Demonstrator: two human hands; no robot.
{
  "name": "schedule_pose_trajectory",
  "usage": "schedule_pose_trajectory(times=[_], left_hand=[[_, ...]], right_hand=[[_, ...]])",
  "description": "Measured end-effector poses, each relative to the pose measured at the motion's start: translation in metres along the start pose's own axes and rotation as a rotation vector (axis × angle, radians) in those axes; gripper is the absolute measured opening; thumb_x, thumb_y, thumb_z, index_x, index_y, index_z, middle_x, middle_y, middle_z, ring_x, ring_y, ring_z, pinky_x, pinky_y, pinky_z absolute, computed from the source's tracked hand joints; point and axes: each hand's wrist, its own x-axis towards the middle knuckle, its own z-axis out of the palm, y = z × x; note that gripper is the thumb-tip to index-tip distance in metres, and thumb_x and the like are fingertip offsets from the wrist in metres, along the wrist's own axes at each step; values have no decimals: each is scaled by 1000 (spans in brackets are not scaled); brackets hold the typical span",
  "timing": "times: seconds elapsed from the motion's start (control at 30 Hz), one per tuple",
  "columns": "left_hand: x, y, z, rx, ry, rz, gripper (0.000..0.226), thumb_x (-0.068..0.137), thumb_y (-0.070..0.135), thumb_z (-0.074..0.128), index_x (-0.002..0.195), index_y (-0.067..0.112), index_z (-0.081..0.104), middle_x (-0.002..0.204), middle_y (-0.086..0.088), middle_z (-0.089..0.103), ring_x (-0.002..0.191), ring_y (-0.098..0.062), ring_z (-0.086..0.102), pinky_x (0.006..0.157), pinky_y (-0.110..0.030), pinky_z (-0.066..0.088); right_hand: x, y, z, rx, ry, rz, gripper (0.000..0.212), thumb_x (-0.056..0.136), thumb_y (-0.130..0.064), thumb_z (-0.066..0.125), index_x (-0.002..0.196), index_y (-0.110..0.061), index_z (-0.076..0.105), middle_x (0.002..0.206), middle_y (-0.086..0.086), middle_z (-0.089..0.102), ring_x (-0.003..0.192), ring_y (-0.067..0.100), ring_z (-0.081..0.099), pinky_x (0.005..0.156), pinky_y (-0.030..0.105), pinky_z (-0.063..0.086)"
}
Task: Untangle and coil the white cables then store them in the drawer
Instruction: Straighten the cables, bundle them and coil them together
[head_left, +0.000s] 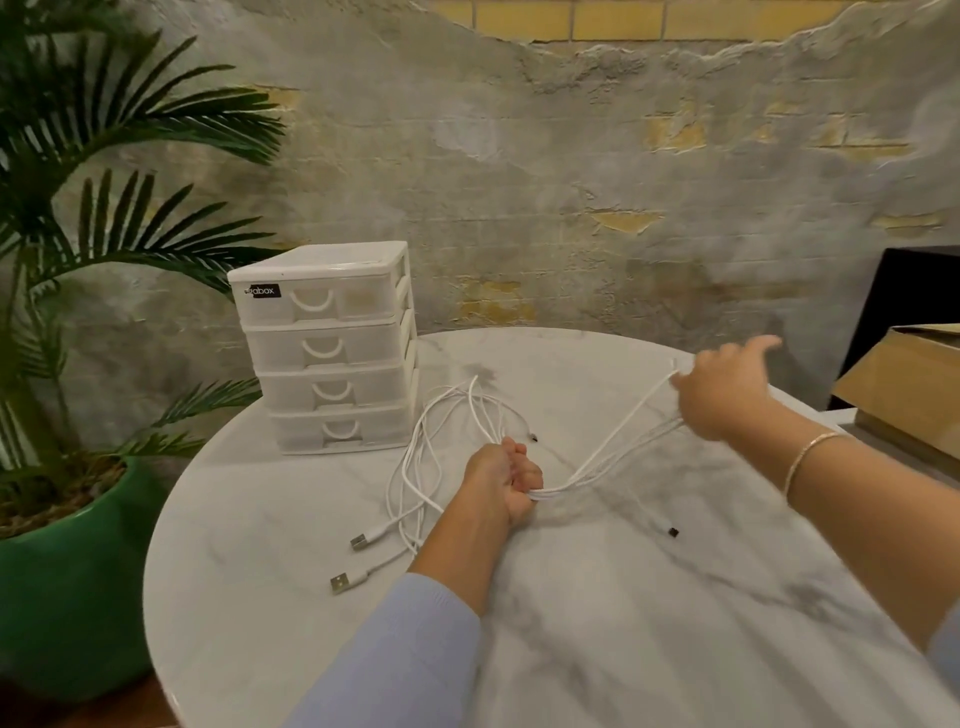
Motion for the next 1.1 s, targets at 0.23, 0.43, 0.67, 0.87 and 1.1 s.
schedule_pose_trajectory(times=[0.23, 0.43, 0.67, 0.87, 1.1], left_hand=[[-1, -1, 1, 36, 34, 37, 38, 103, 12, 25, 67, 9, 35, 29, 5, 22, 19, -5, 18, 24, -11, 11], [0, -2, 0, 69, 33, 50, 37, 104, 14, 26, 69, 9, 36, 29, 5, 23, 19, -5, 19, 24, -10, 12], [1, -3, 1, 67, 31, 60, 37, 104, 14, 26, 69, 9, 35, 29, 5, 21, 19, -4, 18, 24, -11, 10], [3, -4, 1, 60, 36, 57, 37, 104, 13, 26, 68, 9, 36, 30, 5, 22, 19, -4, 18, 23, -11, 10], [4, -4, 0, 66, 29, 52, 37, 104, 16, 27, 69, 9, 36, 30, 5, 22, 19, -4, 18, 23, -11, 10]], right_hand=[[21, 49, 10, 428, 71, 229, 65, 95, -15, 37, 150, -33, 8, 127, 18, 38, 108, 39, 51, 80, 44, 51], [11, 44, -7, 630, -304, 127, 66, 80, -18, 74, 136, -5, 42, 134, 16, 46, 94, 31, 62, 80, 40, 53], [13, 58, -38, 923, 43, 57, 20, 95, -10, 48, 97, 0, 64, 84, 6, 62, 78, 23, 63, 73, 29, 52], [27, 69, -49, 998, 474, 97, 31, 90, 0, 45, 115, 2, 63, 134, 26, 48, 129, 34, 38, 110, 31, 20], [40, 87, -51, 684, 379, 66, 29, 93, -20, 52, 118, -8, 59, 139, 19, 43, 127, 38, 42, 109, 61, 24]])
